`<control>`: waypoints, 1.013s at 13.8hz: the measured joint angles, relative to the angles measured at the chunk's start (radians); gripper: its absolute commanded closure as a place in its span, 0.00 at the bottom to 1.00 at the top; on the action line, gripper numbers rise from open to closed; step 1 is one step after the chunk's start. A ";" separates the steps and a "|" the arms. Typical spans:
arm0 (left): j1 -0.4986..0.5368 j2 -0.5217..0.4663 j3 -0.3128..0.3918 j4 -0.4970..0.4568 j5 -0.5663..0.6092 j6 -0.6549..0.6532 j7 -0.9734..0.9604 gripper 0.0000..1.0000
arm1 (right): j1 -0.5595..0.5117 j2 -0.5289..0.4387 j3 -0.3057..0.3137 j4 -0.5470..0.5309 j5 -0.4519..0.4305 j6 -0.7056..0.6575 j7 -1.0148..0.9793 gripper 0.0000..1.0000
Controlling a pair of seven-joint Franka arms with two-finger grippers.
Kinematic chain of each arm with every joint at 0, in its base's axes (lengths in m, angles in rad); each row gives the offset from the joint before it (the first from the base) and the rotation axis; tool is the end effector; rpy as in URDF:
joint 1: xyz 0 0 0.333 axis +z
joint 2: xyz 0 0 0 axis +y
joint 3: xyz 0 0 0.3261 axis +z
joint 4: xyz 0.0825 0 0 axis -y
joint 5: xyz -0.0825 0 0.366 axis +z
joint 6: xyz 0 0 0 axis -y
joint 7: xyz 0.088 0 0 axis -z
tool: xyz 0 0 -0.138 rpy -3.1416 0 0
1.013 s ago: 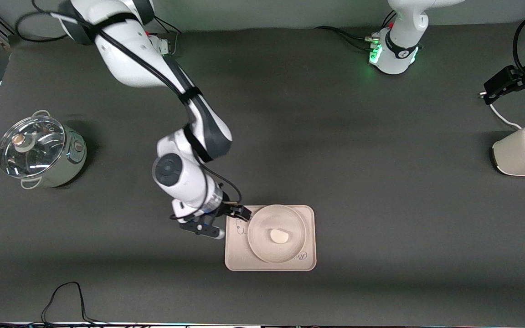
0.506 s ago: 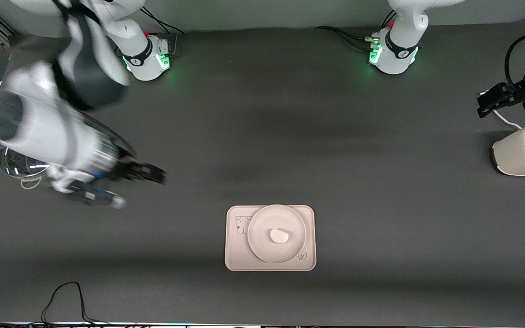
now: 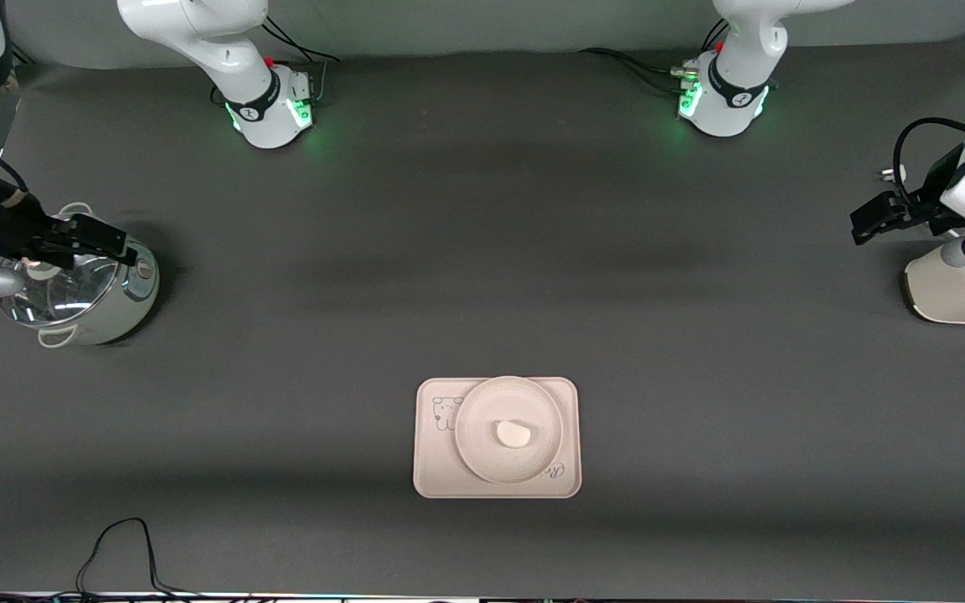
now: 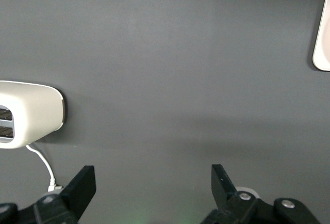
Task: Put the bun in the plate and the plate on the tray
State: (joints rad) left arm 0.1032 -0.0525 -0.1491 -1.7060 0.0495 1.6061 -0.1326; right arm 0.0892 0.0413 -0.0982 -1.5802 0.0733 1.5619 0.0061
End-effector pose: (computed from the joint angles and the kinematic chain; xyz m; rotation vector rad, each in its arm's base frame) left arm 0.5180 -0.0189 0.5729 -3.0769 -0.1295 0.0658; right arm 0.5453 0.0063 0.5767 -3.0708 0.0256 0.0911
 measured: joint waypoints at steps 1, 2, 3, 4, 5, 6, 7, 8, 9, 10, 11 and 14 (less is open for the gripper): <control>0.000 0.000 0.000 0.000 0.004 0.002 0.004 0.00 | -0.001 0.000 0.000 -0.002 -0.025 0.000 -0.007 0.00; 0.000 0.000 0.000 0.000 0.014 0.006 0.008 0.00 | -0.001 0.000 0.000 -0.004 -0.042 0.000 -0.008 0.00; 0.001 0.000 0.001 0.000 0.026 0.009 0.010 0.00 | -0.002 0.000 -0.001 -0.003 -0.053 0.000 -0.008 0.00; 0.001 0.000 0.001 0.000 0.038 0.009 0.012 0.00 | -0.002 0.000 -0.004 -0.003 -0.063 0.000 -0.008 0.00; 0.002 0.000 0.002 0.000 0.043 0.008 0.013 0.00 | -0.003 0.000 -0.006 -0.003 -0.069 0.000 -0.008 0.00; 0.002 0.000 0.005 0.000 0.045 0.007 0.015 0.00 | -0.003 -0.001 -0.009 -0.003 -0.073 0.001 -0.008 0.00; 0.003 0.000 0.013 0.000 0.045 0.007 0.018 0.00 | -0.003 -0.001 -0.013 -0.003 -0.074 0.001 -0.008 0.00; 0.004 0.000 0.021 0.000 0.045 0.006 0.021 0.00 | -0.003 -0.002 -0.019 -0.003 -0.074 0.002 -0.009 0.00; 0.004 0.000 0.026 0.000 0.045 0.003 0.023 0.00 | -0.003 -0.003 -0.024 -0.003 -0.074 0.003 -0.009 0.00; 0.005 -0.001 0.029 0.000 0.045 -0.004 0.024 0.00 | -0.003 -0.003 -0.027 -0.003 -0.074 0.003 -0.009 0.00; 0.005 -0.002 0.030 0.001 0.045 -0.014 0.024 0.00 | -0.003 -0.003 -0.027 -0.004 -0.074 0.003 -0.009 0.00; 0.005 -0.010 0.029 0.008 0.045 -0.047 0.024 0.00 | -0.003 -0.003 -0.027 -0.004 -0.074 0.003 -0.009 0.00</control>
State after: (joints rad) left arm 0.1079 -0.0621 -0.1203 -1.6985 0.0944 1.5595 -0.1082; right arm 0.0864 0.0383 -0.1257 -1.5839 -0.0011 1.5654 -0.0031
